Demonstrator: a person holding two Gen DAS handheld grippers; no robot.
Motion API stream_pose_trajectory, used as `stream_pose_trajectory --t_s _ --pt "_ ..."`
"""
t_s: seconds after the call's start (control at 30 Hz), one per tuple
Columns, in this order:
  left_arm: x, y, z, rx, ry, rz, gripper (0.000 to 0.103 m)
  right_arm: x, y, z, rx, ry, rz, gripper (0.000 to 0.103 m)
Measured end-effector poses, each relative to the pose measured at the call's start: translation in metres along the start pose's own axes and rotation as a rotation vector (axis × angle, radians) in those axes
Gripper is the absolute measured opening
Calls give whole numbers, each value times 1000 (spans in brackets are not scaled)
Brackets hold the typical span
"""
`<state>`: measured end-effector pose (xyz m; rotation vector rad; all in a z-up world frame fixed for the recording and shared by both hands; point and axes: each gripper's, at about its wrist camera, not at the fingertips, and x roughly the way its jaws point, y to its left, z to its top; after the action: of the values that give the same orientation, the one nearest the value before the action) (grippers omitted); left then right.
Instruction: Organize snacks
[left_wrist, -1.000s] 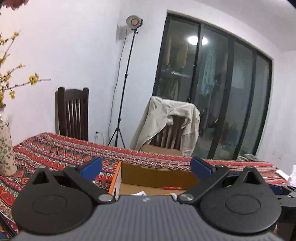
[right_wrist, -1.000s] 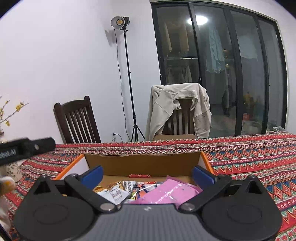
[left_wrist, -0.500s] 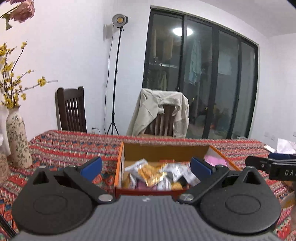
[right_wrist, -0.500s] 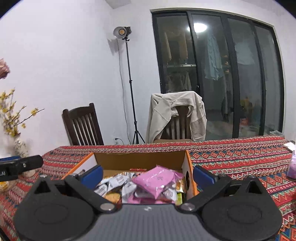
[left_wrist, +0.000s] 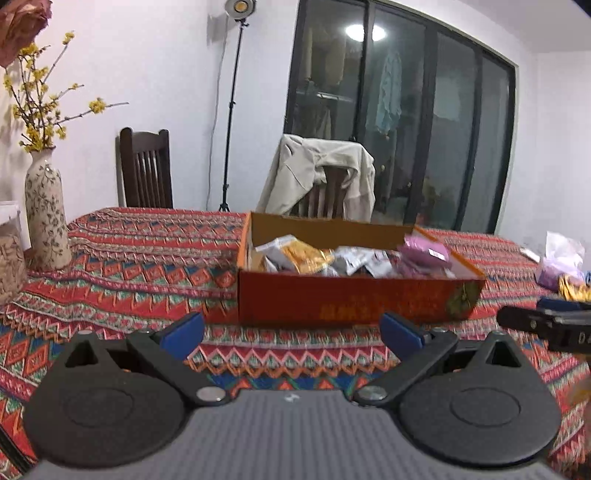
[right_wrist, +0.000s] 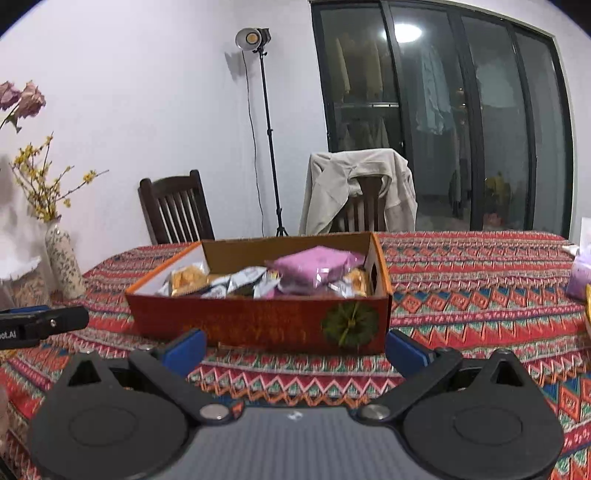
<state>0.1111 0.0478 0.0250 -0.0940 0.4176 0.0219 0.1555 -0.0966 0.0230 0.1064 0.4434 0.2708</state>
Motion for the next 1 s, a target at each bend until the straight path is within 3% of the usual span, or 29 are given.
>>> stream_pose_trajectory --t_s 0.3,1.0 --pt "2 -7 -17 33 -12 -19 103 4 -1 -15 9 -4 15 103" --pt "6 -10 -20 43 -3 -12 103 9 3 -19 3 -10 25 103"
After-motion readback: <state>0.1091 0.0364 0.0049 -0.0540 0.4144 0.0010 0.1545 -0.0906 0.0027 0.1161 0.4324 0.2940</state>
